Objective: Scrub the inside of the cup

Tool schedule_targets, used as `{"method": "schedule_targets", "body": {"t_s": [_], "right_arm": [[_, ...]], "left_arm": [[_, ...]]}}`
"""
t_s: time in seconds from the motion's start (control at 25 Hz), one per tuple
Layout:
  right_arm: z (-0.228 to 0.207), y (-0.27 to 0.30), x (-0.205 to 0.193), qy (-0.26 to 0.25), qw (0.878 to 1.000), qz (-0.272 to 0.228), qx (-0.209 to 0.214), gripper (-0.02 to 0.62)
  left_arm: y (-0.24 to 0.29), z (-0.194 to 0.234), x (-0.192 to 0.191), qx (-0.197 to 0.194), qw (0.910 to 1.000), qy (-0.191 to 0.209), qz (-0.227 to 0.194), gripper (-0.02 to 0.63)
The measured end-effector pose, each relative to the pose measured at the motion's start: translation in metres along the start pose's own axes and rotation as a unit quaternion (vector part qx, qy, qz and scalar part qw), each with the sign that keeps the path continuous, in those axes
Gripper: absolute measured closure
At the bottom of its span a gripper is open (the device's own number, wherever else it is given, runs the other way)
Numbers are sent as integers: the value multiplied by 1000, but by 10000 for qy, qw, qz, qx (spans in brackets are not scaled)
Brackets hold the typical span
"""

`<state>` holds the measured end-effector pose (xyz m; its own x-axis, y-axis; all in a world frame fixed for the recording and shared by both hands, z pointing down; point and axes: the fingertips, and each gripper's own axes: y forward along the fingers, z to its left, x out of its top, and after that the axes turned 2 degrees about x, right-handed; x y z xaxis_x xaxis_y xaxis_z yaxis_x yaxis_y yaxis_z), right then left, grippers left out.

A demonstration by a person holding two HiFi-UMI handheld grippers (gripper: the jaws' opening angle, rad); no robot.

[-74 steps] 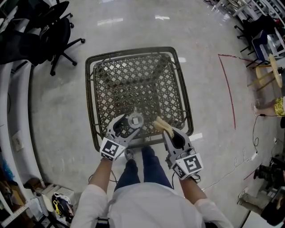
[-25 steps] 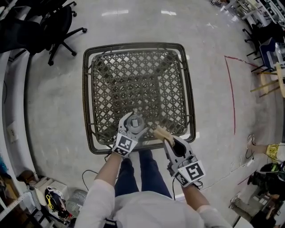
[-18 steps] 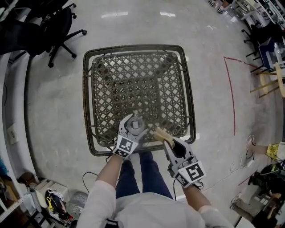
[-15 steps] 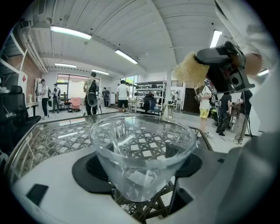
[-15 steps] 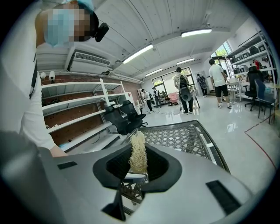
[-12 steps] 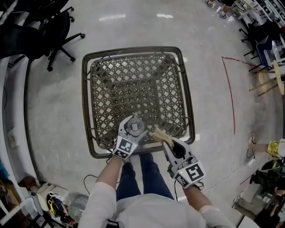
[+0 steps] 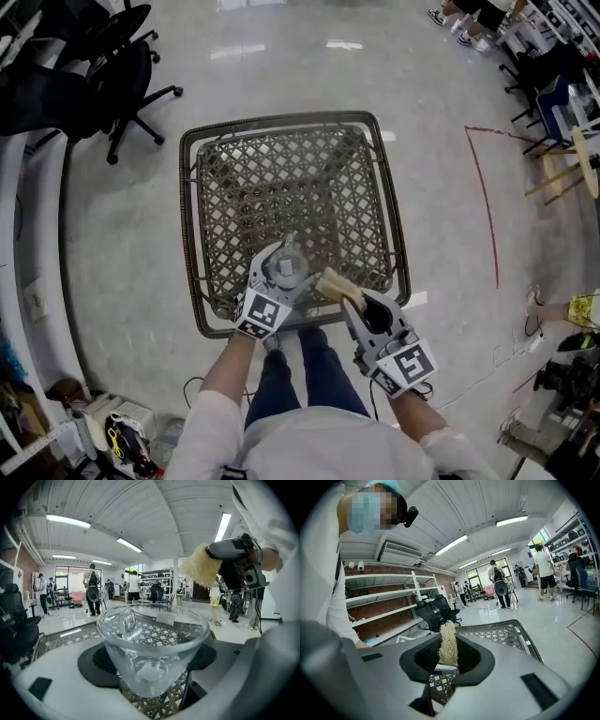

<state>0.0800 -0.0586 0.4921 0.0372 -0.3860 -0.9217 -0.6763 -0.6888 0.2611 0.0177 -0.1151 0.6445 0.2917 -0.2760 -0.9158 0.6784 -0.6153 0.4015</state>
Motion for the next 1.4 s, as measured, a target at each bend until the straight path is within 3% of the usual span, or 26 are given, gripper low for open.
{"method": "schedule_targets", "body": {"t_s": [0.52,0.88,1.4], "right_arm": [[35,-11,81,-465,9958,-660,427,509],[65,-25,122,-851,9902,-907,633,509],[99,-22,148,-1391,9776,-1119,1110,509]], "left_arm": [[-63,23,93,439,9972,606,50,215],[-103,12,151,631,9937,916,-163,215],[-120,15,172,943,9868,1313,-120,215]]}}
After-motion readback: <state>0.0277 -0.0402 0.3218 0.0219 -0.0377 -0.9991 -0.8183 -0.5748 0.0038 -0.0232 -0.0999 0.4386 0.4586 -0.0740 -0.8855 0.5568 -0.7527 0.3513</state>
